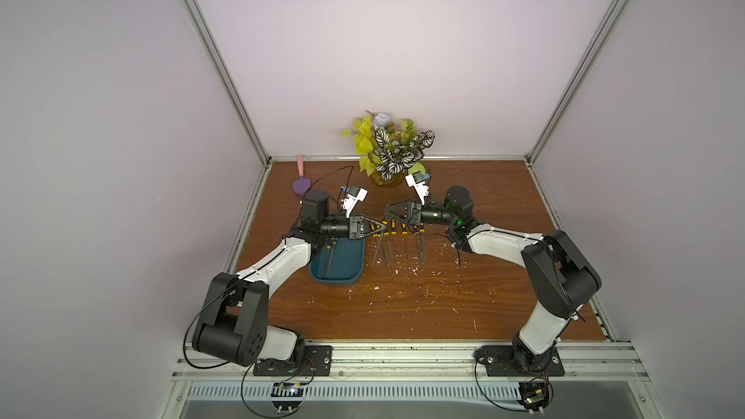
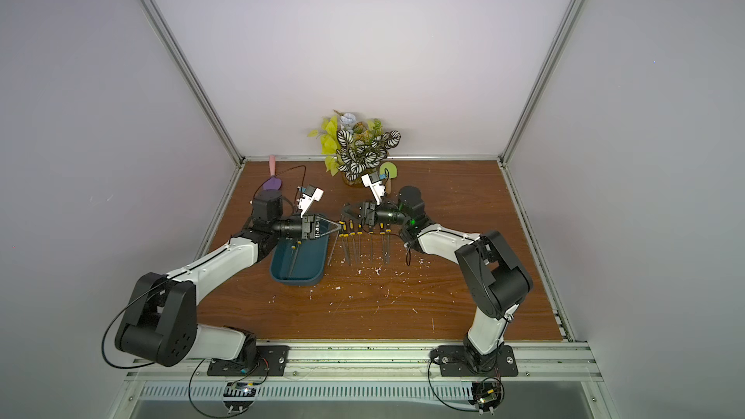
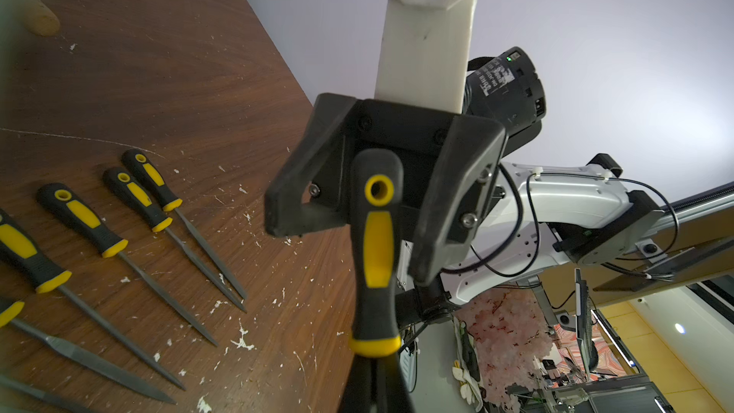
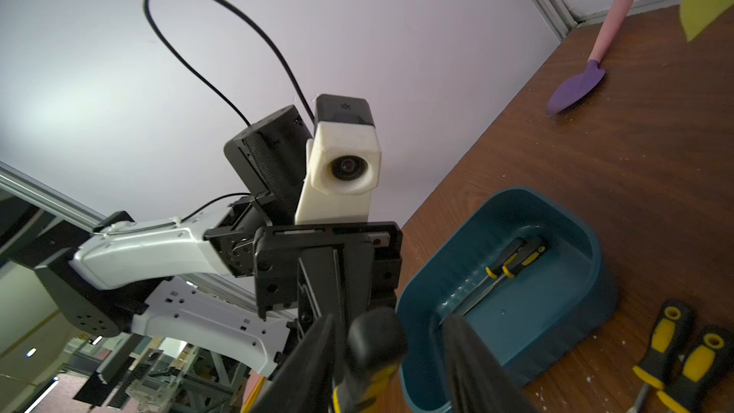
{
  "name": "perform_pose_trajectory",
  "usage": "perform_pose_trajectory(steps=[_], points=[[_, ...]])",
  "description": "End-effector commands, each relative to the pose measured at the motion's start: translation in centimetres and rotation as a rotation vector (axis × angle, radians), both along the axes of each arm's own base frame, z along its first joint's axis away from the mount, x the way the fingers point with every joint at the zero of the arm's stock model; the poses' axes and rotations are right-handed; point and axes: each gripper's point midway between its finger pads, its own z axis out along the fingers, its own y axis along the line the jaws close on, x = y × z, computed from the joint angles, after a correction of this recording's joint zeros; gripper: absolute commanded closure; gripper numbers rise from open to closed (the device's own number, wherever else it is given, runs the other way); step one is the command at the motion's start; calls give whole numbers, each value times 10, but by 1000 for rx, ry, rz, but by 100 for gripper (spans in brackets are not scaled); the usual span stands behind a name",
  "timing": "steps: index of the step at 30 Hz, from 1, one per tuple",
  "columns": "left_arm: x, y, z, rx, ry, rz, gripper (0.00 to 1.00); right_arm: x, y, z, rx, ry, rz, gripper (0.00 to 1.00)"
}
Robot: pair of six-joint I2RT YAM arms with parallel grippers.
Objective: Take the file tool out of the storage box
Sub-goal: Pick up the file tool from the storage box, then place the file tool at the center of the board.
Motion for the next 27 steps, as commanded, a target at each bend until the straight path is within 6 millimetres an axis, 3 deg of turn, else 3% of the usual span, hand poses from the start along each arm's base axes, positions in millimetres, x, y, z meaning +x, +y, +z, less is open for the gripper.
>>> perform_pose_trajectory(steps=[1,3,5,6,7,9,12,14,17,19,22,27], points=[[-2,1,4,-17,-22,-19,100,-4,4,28,68,-67,32,69],[-2,2,3,-16,-24,-18,100,-3,5,28,71,-61,28,85],[-2,2,1,-12,-23,-15,100,-2,4,28,69,-59,21,95],[-1,3,0,-3,-26,-7,94,-2,4,28,63,-61,17,97],[2,5,-2,15,-31,10,72,0,4,27,50,-57,9,100],[10,9,-14,91,-35,54,62,1,3,25,13,-63,-10,100],[24,22,-38,274,-25,141,28,14,-3,9,-132,-44,-69,100],[35,35,-50,396,-35,223,1,28,-13,-16,-314,4,-120,100],[50,60,-60,548,-70,360,0,47,-44,-52,-607,83,-200,100],[57,73,-65,618,-80,426,0,58,-78,-81,-826,177,-276,100],[64,92,-72,715,-72,516,0,56,-128,-122,-1096,315,-321,100],[68,112,-83,815,-58,593,0,60,-159,-151,-1215,383,-374,100]])
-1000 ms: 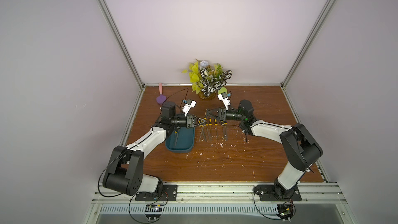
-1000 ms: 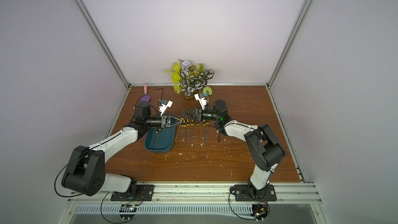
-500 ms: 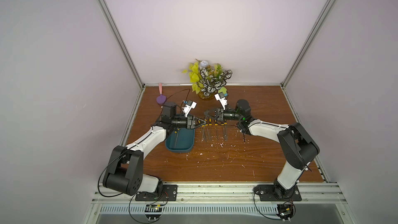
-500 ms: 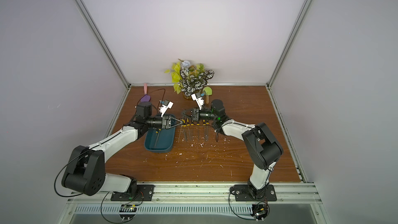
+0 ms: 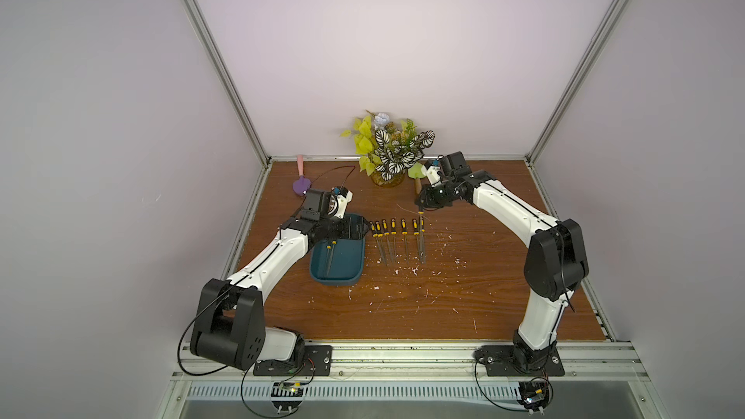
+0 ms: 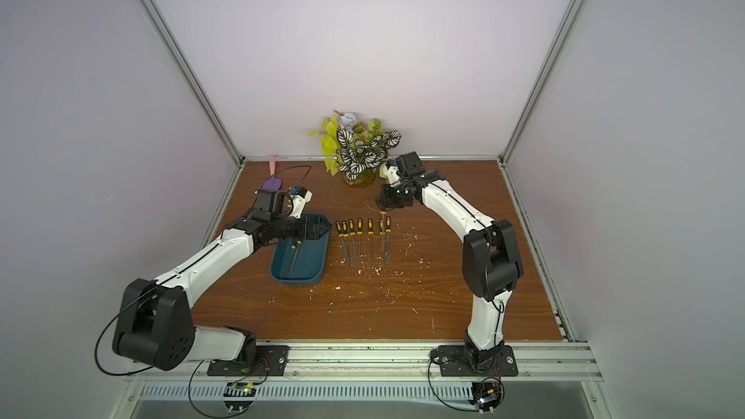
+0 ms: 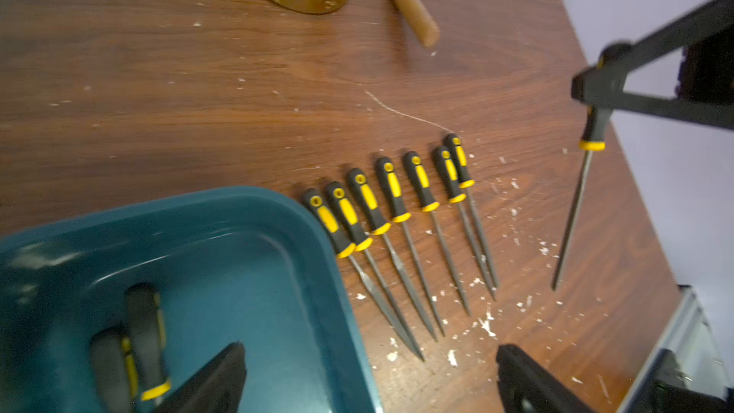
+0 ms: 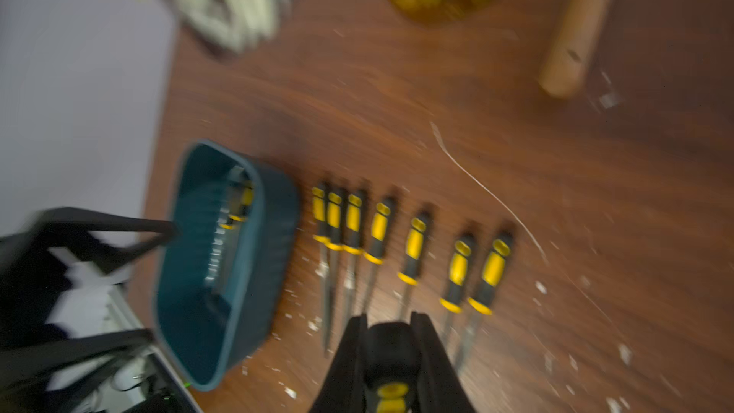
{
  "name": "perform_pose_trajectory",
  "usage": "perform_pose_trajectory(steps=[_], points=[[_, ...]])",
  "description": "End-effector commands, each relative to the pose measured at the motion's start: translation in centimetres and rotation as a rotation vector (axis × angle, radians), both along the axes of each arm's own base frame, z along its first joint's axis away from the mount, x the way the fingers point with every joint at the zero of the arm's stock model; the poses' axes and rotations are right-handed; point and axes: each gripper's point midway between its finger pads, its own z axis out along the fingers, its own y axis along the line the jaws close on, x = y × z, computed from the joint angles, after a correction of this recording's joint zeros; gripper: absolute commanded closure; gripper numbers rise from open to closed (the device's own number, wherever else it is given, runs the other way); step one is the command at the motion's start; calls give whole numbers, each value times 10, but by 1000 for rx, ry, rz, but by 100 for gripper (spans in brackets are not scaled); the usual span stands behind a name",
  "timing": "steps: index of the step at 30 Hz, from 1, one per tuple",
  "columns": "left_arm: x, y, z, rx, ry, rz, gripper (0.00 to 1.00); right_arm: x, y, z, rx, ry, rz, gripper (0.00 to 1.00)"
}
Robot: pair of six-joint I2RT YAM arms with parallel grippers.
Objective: Take the file tool out of the storage box
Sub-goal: Place the file tool at the center of the board.
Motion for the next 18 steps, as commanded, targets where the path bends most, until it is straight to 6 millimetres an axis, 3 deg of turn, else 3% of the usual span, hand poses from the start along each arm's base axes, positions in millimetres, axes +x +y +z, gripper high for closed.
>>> perform_pose_trajectory(steps=[1,6,18], points=[[5,28,-3,127,-16,90,0,-29,-40,-38,-215,147,-14,100],[0,31,-14,151,15,87,0,-10,-49,-60,-256,163,-67,100],[-9,36,-36,181,76,96,0,28,-39,-87,-244,169,-102,97]])
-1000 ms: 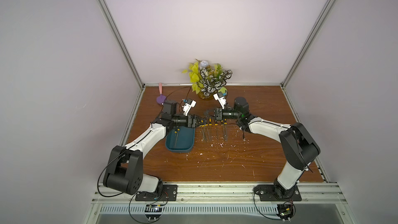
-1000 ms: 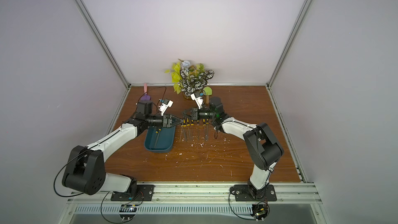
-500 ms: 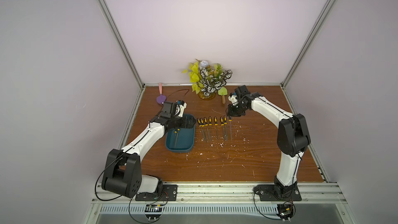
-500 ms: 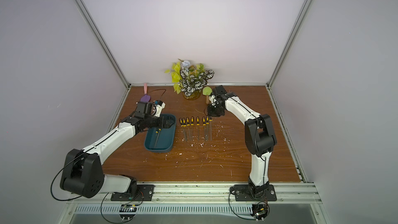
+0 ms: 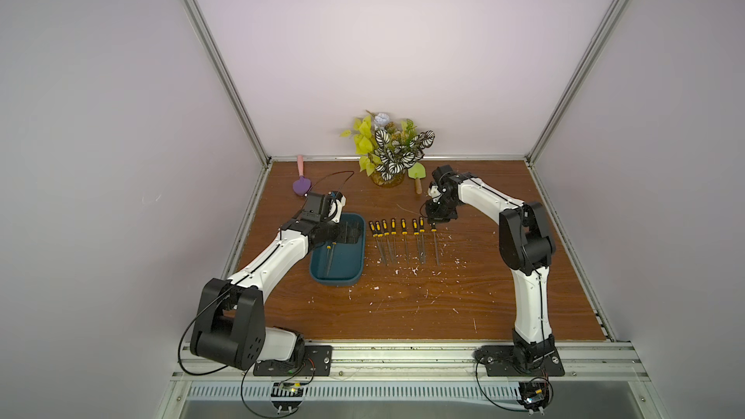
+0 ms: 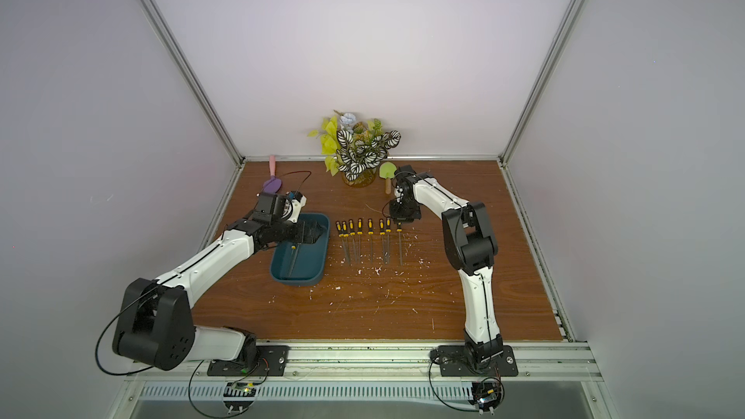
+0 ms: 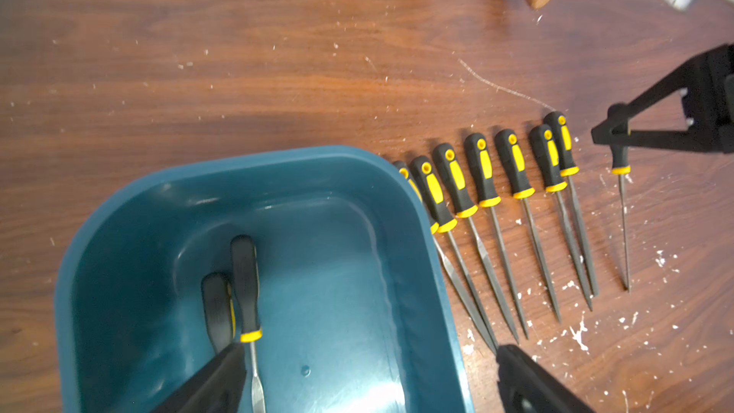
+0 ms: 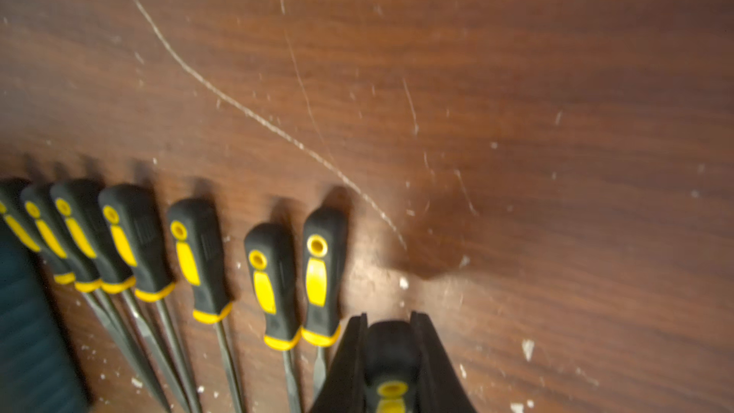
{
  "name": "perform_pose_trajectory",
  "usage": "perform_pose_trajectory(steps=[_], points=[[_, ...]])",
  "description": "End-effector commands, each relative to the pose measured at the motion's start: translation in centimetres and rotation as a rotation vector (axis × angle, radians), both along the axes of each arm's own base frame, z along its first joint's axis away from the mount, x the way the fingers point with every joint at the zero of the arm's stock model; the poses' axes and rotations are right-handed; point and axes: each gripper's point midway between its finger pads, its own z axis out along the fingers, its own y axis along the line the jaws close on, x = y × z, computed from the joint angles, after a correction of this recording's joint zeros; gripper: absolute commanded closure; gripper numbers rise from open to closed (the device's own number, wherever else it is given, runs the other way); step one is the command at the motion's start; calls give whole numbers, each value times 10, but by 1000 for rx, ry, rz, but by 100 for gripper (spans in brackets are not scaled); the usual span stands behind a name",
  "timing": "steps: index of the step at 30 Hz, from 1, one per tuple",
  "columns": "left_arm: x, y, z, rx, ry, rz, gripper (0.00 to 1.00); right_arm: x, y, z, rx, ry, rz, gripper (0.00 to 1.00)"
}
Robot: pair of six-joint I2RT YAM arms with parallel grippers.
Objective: Take the file tool out of the storage box
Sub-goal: Place the file tool at the center of the board.
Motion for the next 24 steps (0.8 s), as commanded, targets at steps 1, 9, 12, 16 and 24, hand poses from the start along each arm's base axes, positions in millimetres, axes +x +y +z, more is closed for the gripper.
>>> perform_pose_trajectory(steps=[1,9,12,16,24], points=[[-6,9,-13,32,42,18,0,12,-2,3,-12,-25,-18,95],[-12,19,-22,62,80,69,0,20,-5,-7,-23,-31,-44,79],[-13,21,-24,69,85,76,0,24,-8,-4,-24,-44,-57,75],[-13,22,-24,75,86,80,0,26,-8,-1,-21,-52,-62,71],[-13,27,-24,94,95,104,0,31,-10,17,-9,-93,-73,68]])
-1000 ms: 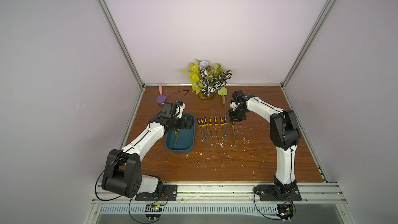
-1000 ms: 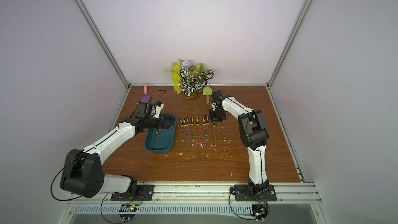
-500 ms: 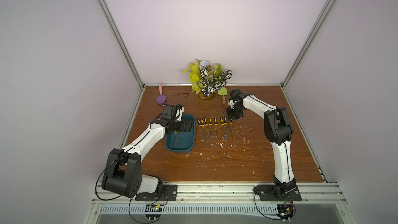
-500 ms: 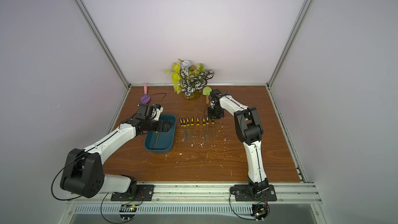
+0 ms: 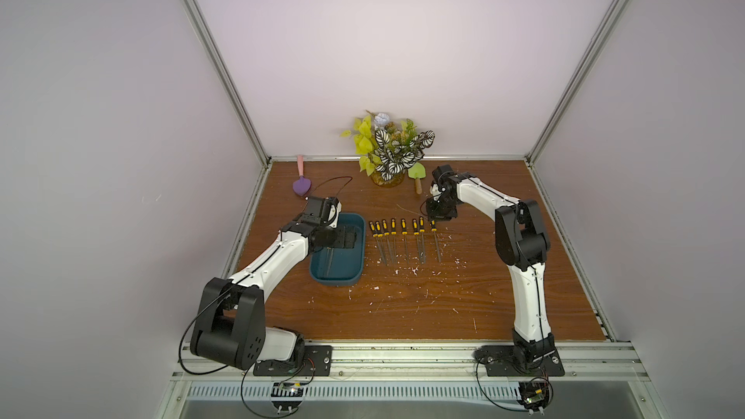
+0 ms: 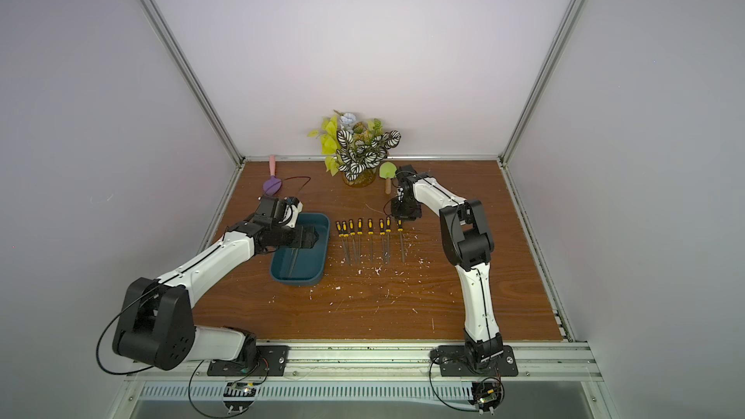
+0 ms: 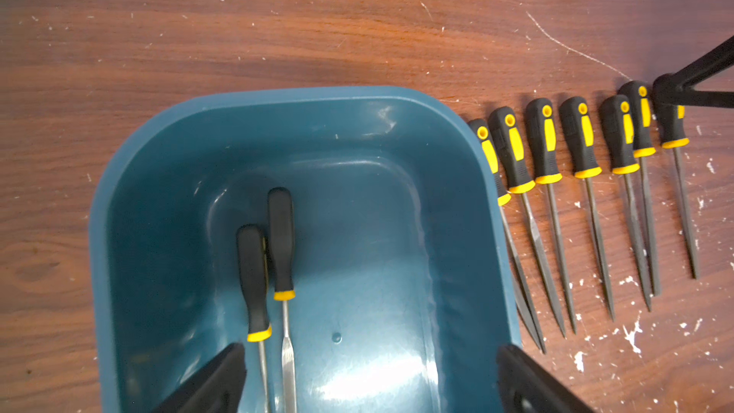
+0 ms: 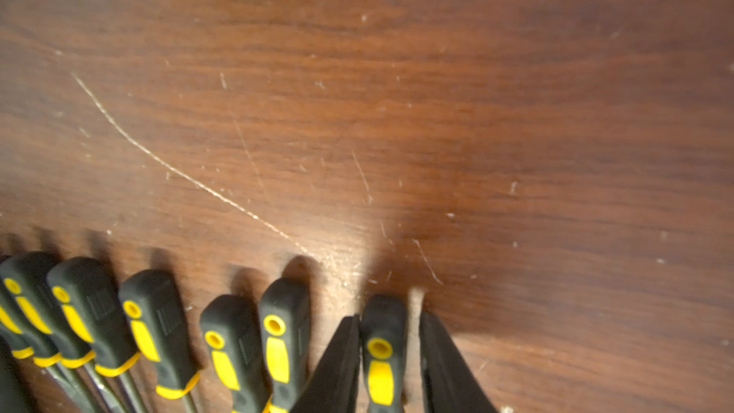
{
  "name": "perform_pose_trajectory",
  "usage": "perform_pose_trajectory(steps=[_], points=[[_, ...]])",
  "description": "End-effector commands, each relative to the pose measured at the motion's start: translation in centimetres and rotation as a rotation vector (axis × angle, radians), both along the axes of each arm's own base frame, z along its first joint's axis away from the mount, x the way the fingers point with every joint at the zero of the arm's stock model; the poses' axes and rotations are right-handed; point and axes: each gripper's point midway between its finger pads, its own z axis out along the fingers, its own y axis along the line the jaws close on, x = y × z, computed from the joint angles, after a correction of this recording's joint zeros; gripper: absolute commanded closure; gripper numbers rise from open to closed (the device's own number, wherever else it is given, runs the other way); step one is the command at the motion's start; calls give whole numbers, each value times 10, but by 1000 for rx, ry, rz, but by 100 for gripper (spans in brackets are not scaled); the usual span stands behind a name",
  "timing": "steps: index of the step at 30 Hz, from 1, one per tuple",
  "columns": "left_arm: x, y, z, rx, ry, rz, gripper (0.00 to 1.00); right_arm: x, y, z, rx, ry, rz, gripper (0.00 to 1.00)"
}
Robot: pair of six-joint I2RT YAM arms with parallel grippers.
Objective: Take the file tool out of the storage box
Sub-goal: Place the file tool at the center of the board, then pick up the file tool from the storage box.
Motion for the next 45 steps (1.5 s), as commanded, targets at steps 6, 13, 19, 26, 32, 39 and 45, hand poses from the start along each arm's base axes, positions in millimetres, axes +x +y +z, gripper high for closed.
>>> perform_pose_trajectory(steps=[6,13,19,26,32,39,45], points=[[4,19,-7,82,26,67,9,18,5,75,115,-166,-25,64],[15,20,-13,126,23,74,33,8,-2,101,224,-230,-46,63],[19,15,-27,138,47,75,55,-5,-13,87,238,-201,-61,63],[20,16,-42,163,75,85,57,-14,-20,75,241,-180,-69,63],[21,16,-49,176,88,91,59,-17,-20,70,249,-169,-71,63],[17,17,-61,197,120,90,62,-19,-22,68,246,-164,-73,63],[15,24,-63,224,124,112,64,-20,-23,65,246,-161,-76,63]])
